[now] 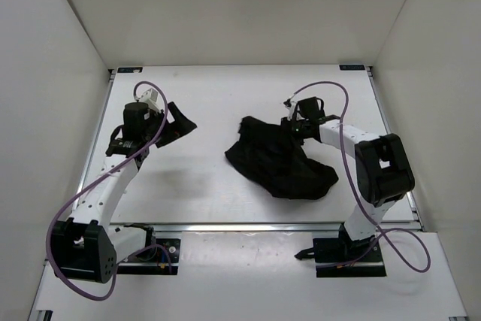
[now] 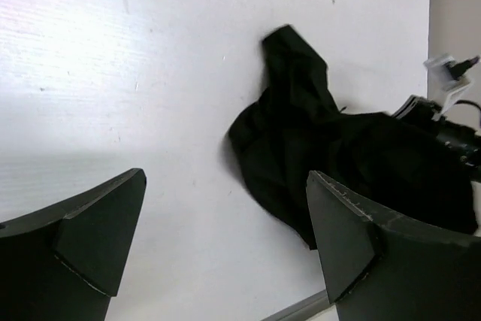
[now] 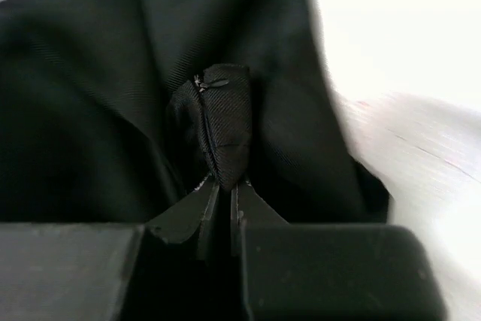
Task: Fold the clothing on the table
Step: Move the skirt to the center of the board
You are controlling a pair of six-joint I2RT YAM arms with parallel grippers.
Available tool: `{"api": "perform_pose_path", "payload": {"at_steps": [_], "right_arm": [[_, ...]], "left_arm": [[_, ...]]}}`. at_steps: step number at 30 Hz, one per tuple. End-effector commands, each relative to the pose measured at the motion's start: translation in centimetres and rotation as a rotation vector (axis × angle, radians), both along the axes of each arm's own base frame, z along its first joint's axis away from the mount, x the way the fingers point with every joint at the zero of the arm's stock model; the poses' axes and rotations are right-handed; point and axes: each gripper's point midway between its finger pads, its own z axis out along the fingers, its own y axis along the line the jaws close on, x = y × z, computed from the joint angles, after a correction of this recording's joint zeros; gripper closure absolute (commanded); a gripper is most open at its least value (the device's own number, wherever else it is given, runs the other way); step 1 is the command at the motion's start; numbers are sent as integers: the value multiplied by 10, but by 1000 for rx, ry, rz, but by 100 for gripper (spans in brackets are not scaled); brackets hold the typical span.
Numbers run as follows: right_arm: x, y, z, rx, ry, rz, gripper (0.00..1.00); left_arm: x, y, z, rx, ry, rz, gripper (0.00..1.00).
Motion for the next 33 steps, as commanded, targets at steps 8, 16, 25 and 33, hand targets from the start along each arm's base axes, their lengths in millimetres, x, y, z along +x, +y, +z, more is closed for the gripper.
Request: {"api": "perform_pose_path", "payload": {"at_steps": [8,16,25,33], "right_arm": [[62,22,145,150,-389,32,100],[84,31,349,73,-906,-8,100],[76,-3,291,-58,-774,-102,100],[48,-11,215,-175,-581,-56,100]], "left_arm": [[1,-15,25,-50,-86,-66,1],[10,-13,43,-49,-128,-62,1],[8,-22,47,-97,-141,-96,1],[-3,-52,48,-163,-127,-204,2]]}}
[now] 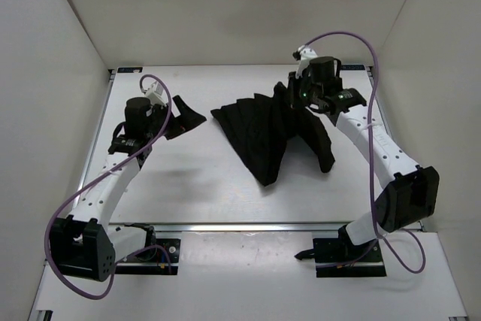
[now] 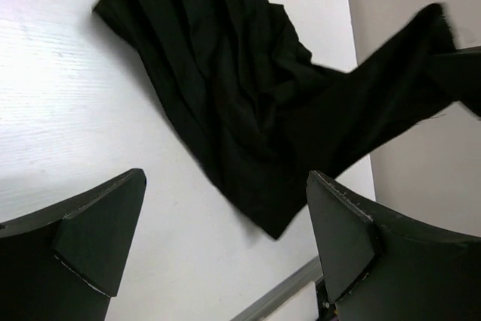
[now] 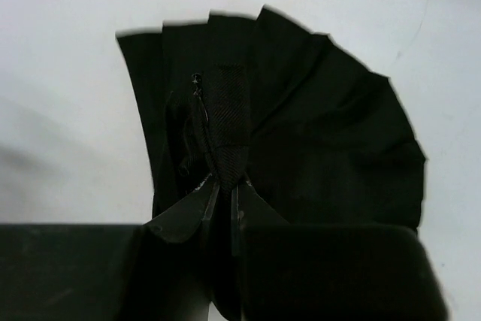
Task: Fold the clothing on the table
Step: Move the skirt to the center of the board, then flatten the skirt out
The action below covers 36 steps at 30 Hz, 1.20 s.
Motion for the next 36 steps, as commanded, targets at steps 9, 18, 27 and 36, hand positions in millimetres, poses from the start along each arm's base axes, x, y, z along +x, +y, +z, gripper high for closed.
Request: {"api": "perform_pose_path", "payload": {"at_steps": [9,18,27,36], "right_arm": [[-74,-40,-68,-12,65,-33,100],[-137,-52,-120,20,197,-9,100],[-183,-47,-147,87,304,27,100],[-189,-40,-142,122,285,56,100]], "left_arm": [[-62,-60,-58,-43,203,-144,1],[-106,-87,-112,-49,354,-152,4],[-132,-110,-145,-100,434,-169,10],[-142,-105,-181,-37,483,-139,11]]}}
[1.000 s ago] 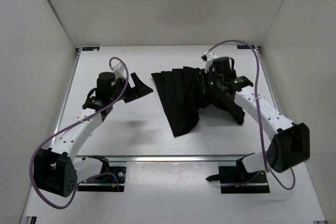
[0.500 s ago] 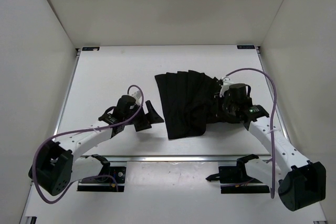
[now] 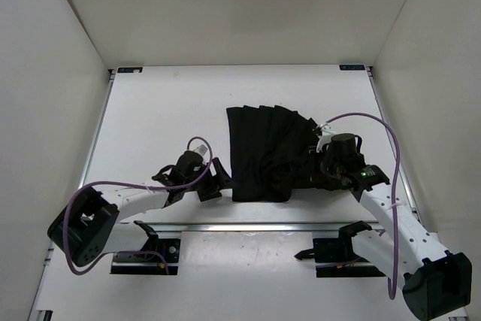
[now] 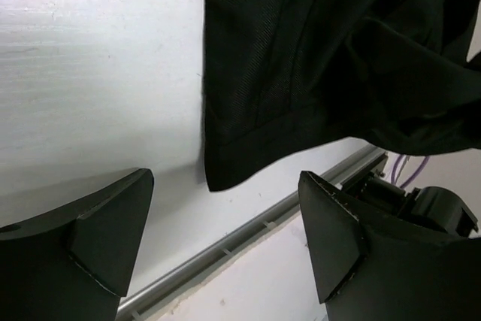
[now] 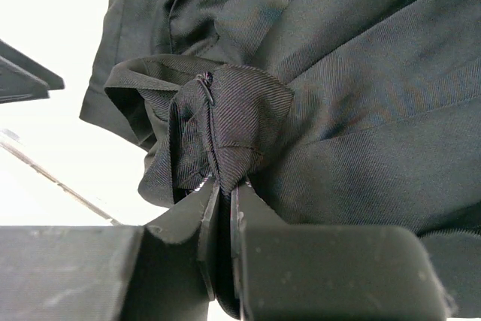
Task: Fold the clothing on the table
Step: Flatten the skirt out
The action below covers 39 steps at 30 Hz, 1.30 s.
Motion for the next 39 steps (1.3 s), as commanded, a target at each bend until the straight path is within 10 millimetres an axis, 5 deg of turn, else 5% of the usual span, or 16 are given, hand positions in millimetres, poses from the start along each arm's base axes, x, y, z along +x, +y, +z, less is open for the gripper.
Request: {"api": "perform_pose_path", "payload": {"at_steps": [1,10,17,27,39], "right_arm": [[1,8,9,44,-18,13,100],[1,28,10,60,-11,76,100],[9,24,13,52,-30,71,100],[16,24,15,43,-33,74,100],[16,30,14,49,-29,87,100]], "left_arm": [[1,-6,-8,-3,-18,6,12],[-6,0,-42,48,41,14,20],[-12,-1,-46,40,80,8,22],[-45,18,-64,76,189,4,19],[-46,15,-81,120,242,46,25]]}}
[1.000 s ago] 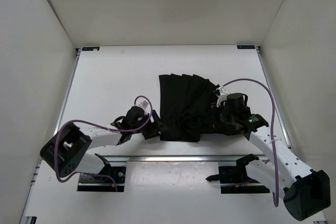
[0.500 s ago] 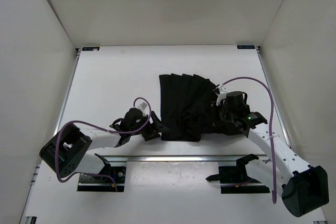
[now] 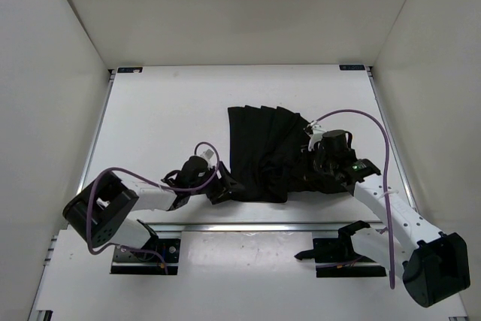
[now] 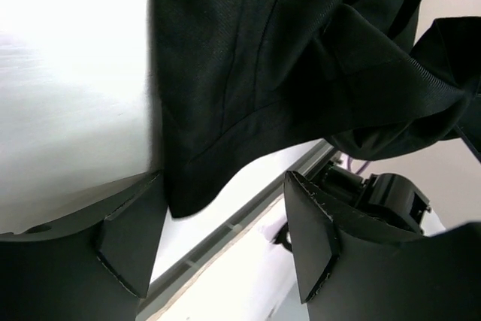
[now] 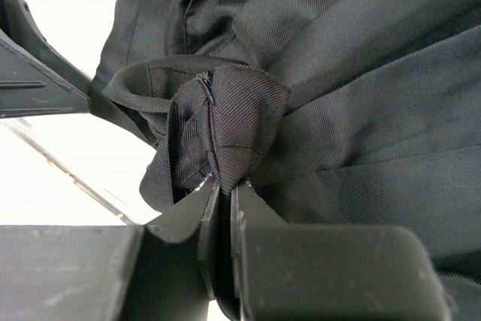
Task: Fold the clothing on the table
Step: Flatten the skirt out
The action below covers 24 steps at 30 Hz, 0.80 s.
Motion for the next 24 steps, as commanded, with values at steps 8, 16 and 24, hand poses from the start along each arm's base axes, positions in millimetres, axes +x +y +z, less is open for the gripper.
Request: {"api": "perform_pose_path", "payload": {"at_steps": [8,16,24], "right_arm": [[14,12,24,34,-88,40,100],[14,9,30,52,-106,29,100],[6,6,18,51,-72,20,98]], "left_arm": [[-30,58,-70,233,170,167,45],[-13,50,-67,247,137,172,58],[-17,52,-73,247,161,173,94]]}}
